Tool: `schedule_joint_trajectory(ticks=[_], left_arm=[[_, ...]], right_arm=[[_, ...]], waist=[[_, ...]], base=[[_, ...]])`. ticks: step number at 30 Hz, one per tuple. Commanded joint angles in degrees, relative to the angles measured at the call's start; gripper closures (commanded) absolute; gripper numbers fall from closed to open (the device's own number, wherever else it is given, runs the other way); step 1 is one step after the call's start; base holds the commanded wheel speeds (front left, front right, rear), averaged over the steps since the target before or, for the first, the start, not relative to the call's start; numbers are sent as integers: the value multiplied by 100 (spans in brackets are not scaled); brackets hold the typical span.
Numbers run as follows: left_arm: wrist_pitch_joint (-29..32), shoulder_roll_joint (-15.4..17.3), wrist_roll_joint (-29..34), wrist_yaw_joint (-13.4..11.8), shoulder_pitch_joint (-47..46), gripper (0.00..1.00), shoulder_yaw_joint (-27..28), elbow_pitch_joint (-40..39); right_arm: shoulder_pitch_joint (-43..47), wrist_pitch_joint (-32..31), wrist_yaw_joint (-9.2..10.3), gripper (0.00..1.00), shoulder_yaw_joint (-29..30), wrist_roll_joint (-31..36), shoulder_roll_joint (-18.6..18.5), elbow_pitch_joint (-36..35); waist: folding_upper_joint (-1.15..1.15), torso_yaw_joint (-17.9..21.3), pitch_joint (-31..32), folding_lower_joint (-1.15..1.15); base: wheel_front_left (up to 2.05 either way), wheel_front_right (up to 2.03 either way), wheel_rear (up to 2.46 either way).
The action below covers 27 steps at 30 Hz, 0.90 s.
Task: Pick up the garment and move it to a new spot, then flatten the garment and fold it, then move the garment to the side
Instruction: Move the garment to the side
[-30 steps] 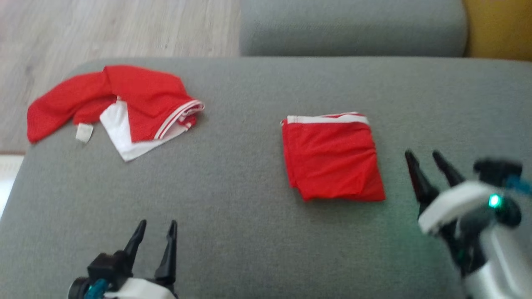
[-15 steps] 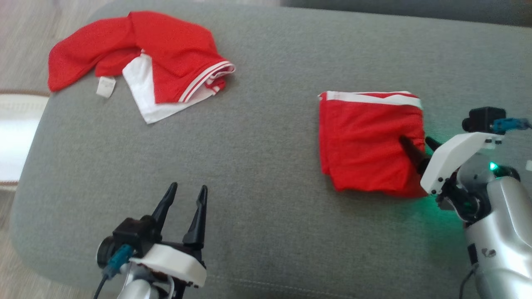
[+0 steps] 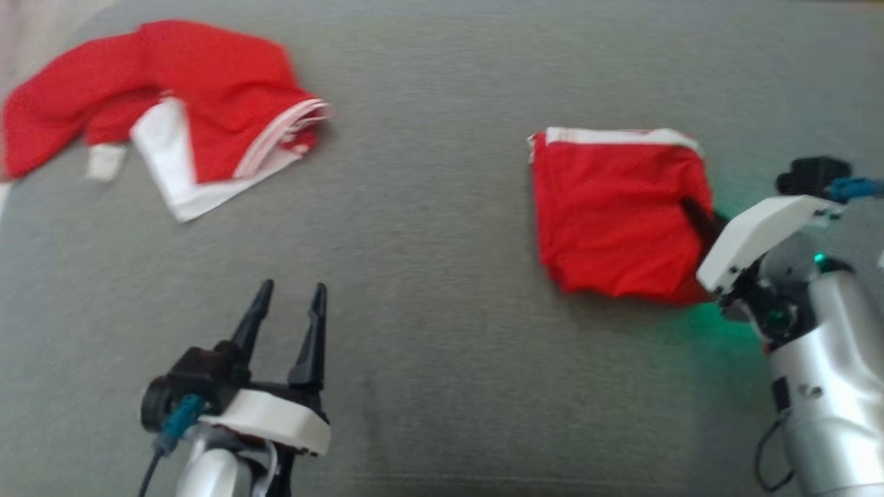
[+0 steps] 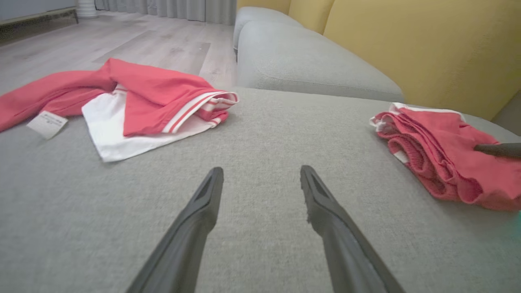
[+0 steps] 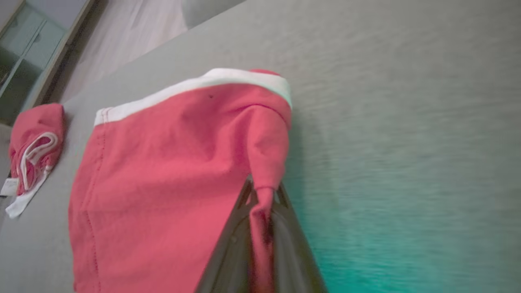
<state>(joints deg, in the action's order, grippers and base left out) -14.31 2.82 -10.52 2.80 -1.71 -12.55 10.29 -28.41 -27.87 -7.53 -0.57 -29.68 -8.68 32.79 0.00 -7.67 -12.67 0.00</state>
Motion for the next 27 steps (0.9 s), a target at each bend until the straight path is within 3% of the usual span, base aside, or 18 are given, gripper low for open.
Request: schedule_joint_trajectory(ticks=[1, 7, 13, 19, 27], left_arm=[[-69, 7, 88, 11, -230, 0, 274, -265], [-69, 93, 289, 122, -335, 0, 366, -410], [-69, 182, 405, 175, -470, 0, 396, -477], [-69, 243, 523, 215, -631, 0, 341, -641], [-69, 384, 584, 93, -544, 0, 482, -1076]], right_arm=[[-315, 105, 4, 100, -40, 33, -201, -205], [-449, 342, 4, 100, 118, 120, -525, -111], [-534, 595, 4, 100, 229, 267, -654, 36], [-1048, 896, 4, 100, 618, 699, -1075, 380], [-1879, 1060, 4, 100, 1040, 1984, -1889, 1077]], waist=[[0, 637, -171, 0], [0, 1440, -401, 0], [0, 1700, -546, 0], [0, 1534, -908, 0], [0, 1095, -1366, 0]], base=[[0, 0, 0], [0, 0, 0], [0, 0, 0], [0, 0, 0], [0, 0, 0]])
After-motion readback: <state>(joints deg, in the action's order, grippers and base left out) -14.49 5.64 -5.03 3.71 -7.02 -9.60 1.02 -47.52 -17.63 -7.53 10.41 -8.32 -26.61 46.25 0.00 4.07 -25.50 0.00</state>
